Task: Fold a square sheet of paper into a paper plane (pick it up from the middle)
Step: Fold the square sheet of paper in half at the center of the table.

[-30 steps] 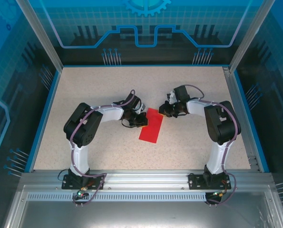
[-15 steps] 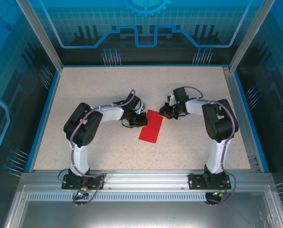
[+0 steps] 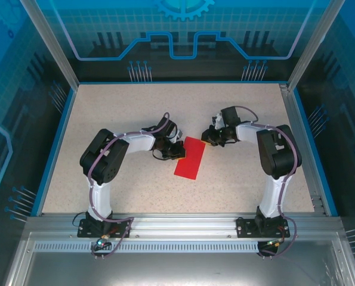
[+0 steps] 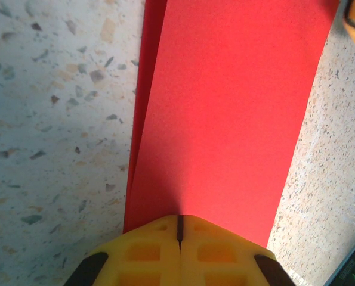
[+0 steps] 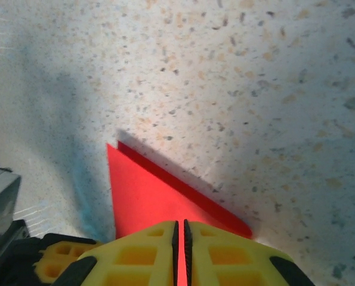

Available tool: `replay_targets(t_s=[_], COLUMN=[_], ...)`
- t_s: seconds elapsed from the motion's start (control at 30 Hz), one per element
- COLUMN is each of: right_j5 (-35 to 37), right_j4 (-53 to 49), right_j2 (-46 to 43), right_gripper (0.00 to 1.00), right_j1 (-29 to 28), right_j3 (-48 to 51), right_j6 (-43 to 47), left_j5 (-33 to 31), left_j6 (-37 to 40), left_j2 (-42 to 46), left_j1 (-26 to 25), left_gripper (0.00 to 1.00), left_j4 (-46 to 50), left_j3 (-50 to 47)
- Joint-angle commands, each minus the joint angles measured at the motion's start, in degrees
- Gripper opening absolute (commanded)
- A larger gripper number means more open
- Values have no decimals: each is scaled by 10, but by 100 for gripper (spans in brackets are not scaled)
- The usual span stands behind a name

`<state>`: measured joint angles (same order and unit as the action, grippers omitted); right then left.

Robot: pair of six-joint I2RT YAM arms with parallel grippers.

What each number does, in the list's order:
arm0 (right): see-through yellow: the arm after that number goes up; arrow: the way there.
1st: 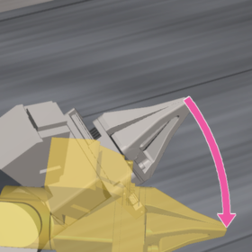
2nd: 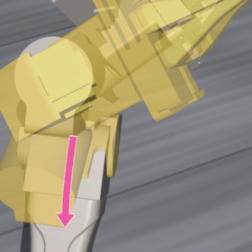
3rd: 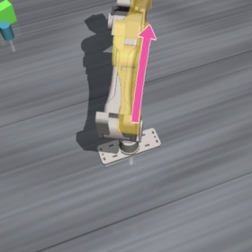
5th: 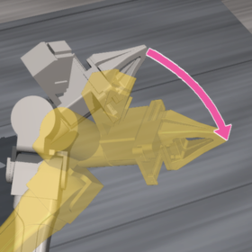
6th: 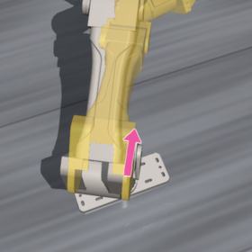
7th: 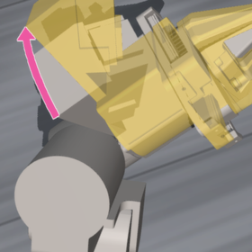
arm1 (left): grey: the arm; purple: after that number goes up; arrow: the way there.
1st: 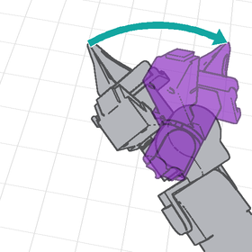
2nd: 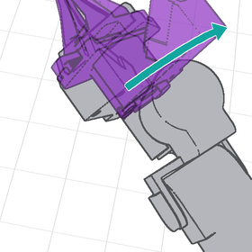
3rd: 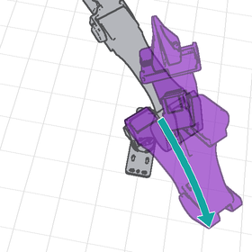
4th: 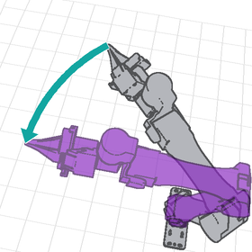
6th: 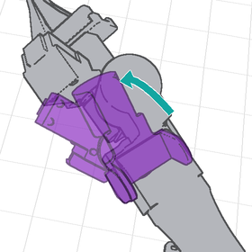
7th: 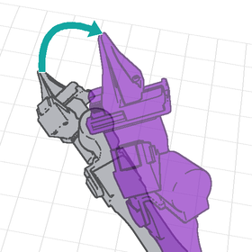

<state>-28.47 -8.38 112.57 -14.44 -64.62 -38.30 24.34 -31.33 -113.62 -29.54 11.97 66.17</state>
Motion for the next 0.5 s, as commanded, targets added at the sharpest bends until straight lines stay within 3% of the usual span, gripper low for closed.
replay_targets(t_s=[0.0, 0.47], right_j5=[27, -27], right_j4=[-19, 4], right_j2=[28, -7], right_gripper=[13, 14], right_j1=[7, 15], right_j3=[-7, -28], right_j6=[4, -15], left_j5=[-34, -36], left_j6=[12, 9], left_j2=[-28, -28], left_j1=[-4, -5], left_gripper=[0, 0], left_j4=[57, 57], left_j3=[-14, -14])
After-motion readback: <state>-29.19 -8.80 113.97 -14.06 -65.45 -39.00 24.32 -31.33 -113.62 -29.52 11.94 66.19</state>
